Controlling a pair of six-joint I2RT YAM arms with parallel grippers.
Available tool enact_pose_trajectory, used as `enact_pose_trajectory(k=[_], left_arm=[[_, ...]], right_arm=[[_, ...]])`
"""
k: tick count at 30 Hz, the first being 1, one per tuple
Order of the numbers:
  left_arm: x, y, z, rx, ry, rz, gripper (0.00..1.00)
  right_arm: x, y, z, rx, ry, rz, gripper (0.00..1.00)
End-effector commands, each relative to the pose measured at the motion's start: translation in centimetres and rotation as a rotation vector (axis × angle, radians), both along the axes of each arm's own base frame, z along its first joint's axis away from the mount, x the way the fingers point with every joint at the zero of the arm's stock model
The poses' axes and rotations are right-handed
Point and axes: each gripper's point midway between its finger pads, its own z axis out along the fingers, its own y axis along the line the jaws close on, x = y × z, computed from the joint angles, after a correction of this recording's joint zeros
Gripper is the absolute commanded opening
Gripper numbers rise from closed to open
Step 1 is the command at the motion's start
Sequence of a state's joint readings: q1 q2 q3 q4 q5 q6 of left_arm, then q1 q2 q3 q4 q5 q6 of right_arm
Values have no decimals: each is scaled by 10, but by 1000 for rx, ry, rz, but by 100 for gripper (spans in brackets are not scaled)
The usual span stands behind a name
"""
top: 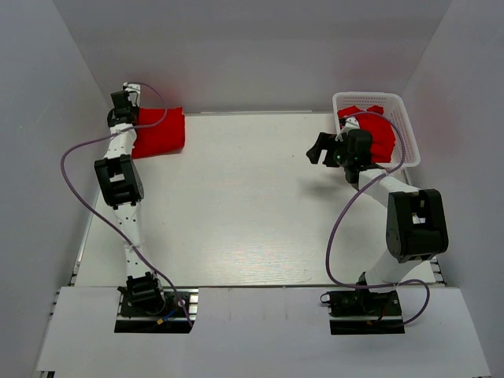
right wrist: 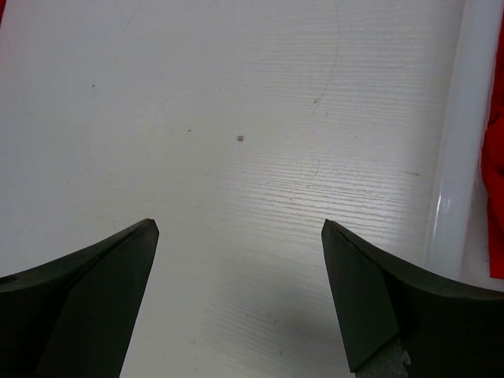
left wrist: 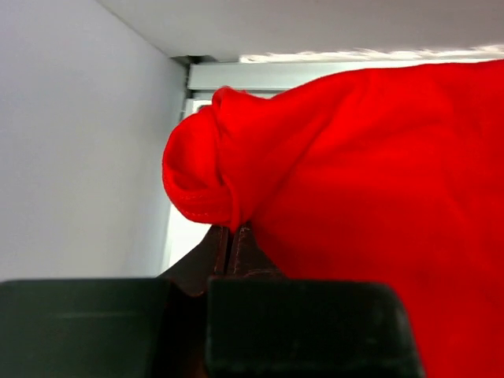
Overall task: Fold and stack the t-shirts
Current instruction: Put the neatly folded tshirt into the corner of the board with the left arm
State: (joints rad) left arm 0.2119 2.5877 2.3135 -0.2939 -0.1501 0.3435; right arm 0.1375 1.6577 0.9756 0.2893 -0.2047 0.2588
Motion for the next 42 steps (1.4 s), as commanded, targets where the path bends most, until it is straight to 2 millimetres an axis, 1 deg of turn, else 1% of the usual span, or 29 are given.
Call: enact_pose_trajectory(k=[1, 4, 9, 10, 11, 12, 13, 18, 19, 20, 21, 24, 25, 26, 28, 29, 30, 31, 32, 33, 34, 35, 36, 37, 38, 39, 40, 41, 42], left_arm=[[10, 19, 46, 68, -111, 53, 0], [15, 17, 44, 56, -131, 42, 0], [13, 29, 50, 72, -163, 128, 0], [11, 33, 50, 77, -164, 160, 5], [9, 35, 51, 75, -168, 180, 27], [8, 34, 56, 67, -170, 184, 96], [6, 34, 60, 54, -175, 191, 100], [-2, 17, 94, 12, -209, 159, 100], [-1, 7, 97, 4, -205, 134, 100], [0, -3, 102, -12, -205, 114, 100], [-3, -6, 105, -31, -201, 107, 100], [-16, -42, 120, -186, -178, 65, 100], [-21, -59, 118, -258, -153, 15, 100], [-29, -88, 123, -339, -144, -44, 100], [-38, -117, 126, -406, -147, -73, 100], [-47, -138, 106, -435, -98, -102, 100], [-52, -177, 120, -450, -112, -159, 100], [-56, -199, 119, -452, -107, -196, 100], [-63, -219, 104, -445, -78, -210, 100], [-71, -264, 104, -438, -64, -258, 100], [-78, -273, 109, -406, -70, -222, 100], [-92, -287, 96, -404, -32, -211, 100], [-104, -302, 92, -442, -16, -193, 100], [-120, -329, 89, -483, -1, -238, 100], [-143, -336, 89, -524, -21, -263, 100], [-159, -347, 92, -559, -35, -302, 100], [-193, -353, 59, -564, 21, -295, 100], [-206, -355, 65, -570, -7, -291, 100], [-220, -352, 93, -574, -78, -289, 100]], right_arm=[[10, -1, 20, 8, -37, -8, 90], [10, -4, 20, 3, -34, -17, 90], [9, -6, 13, -25, 7, -24, 90], [10, -6, 15, -26, 9, -27, 90], [11, -7, 15, -26, 7, -30, 90], [10, -6, 15, -25, 7, -27, 90], [11, -6, 18, -22, 4, -28, 90], [10, -5, 26, -17, -11, -20, 90], [8, -6, 31, -16, -19, -21, 90], [4, -4, 27, -13, -7, -19, 90], [3, -6, 30, -17, -16, -20, 90], [-2, -11, 32, -29, -24, -41, 90], [-3, -11, 34, -29, -27, -45, 90], [-6, -13, 34, -33, -20, -51, 90], [-9, -14, 33, -31, -9, -56, 90], [-12, -13, 35, -26, -9, -55, 90], [-16, -13, 29, -17, 12, -56, 90], [-19, -13, 27, -9, 29, -61, 90], [-22, -14, 27, 8, 44, -82, 90], [-25, -14, 24, 13, 62, -90, 90], [-30, -15, 19, 25, 84, -101, 90], [-32, -13, 18, 29, 91, -93, 90], [-40, -13, 15, 26, 123, -89, 90], [-44, -12, 12, 23, 143, -85, 90], [-48, -14, 7, 4, 158, -78, 90], [-57, -16, 6, -9, 180, -77, 90], [-65, -20, -3, -10, 217, -100, 90], [-70, -19, -8, -13, 226, -89, 90], [-74, -18, 1, -7, 200, -77, 90]])
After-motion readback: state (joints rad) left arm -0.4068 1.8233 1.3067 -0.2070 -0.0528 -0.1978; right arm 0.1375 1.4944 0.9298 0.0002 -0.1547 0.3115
